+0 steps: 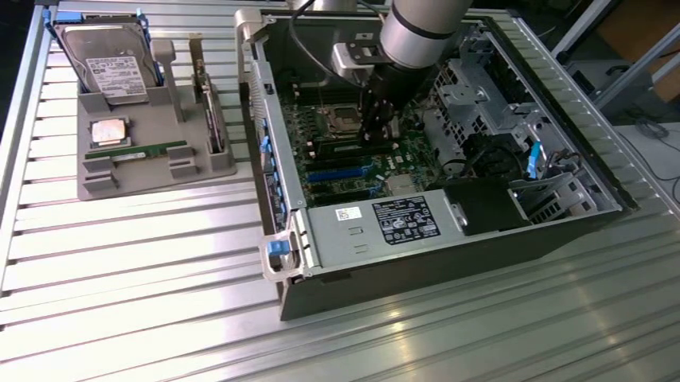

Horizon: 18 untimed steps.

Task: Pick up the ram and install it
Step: 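Insert the ram into the slot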

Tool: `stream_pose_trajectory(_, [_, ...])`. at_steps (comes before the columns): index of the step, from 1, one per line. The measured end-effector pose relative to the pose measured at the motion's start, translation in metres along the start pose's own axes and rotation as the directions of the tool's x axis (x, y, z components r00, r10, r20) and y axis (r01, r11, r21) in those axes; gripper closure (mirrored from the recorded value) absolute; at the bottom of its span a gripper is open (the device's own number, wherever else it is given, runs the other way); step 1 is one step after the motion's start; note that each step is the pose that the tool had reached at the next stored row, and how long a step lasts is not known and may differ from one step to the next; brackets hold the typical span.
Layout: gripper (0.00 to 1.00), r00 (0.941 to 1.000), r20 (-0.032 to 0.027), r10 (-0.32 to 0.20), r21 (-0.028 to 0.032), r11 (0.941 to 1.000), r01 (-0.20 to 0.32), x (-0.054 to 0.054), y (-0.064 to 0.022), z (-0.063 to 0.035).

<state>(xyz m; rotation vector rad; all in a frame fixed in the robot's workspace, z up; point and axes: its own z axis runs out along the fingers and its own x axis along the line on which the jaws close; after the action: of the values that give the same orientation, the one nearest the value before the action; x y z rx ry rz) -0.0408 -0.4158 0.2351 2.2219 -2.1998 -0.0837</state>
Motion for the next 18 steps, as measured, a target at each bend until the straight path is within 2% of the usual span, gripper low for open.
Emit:
stream_pose_trajectory(3, [0.87,1.0,-0.0001,0.0,-0.0001,1.0,0.0,0.0,0.0,0.0003])
stream_pose_trajectory(6, [0.87,1.0,0.0001,0.0,0.0001,1.0,0.0,-0.0001,0.0044,0.0007])
stream_pose_trajectory(14, [0.87,1.0,0.0,0.001,0.0001,1.0,-0.001,0.0002,0.0044,0.0016])
stream_pose_trajectory(18, [0.87,0.9998,0.0007,0.018,0.0006,0.9998,-0.018,0.0002,0.0043,0.002])
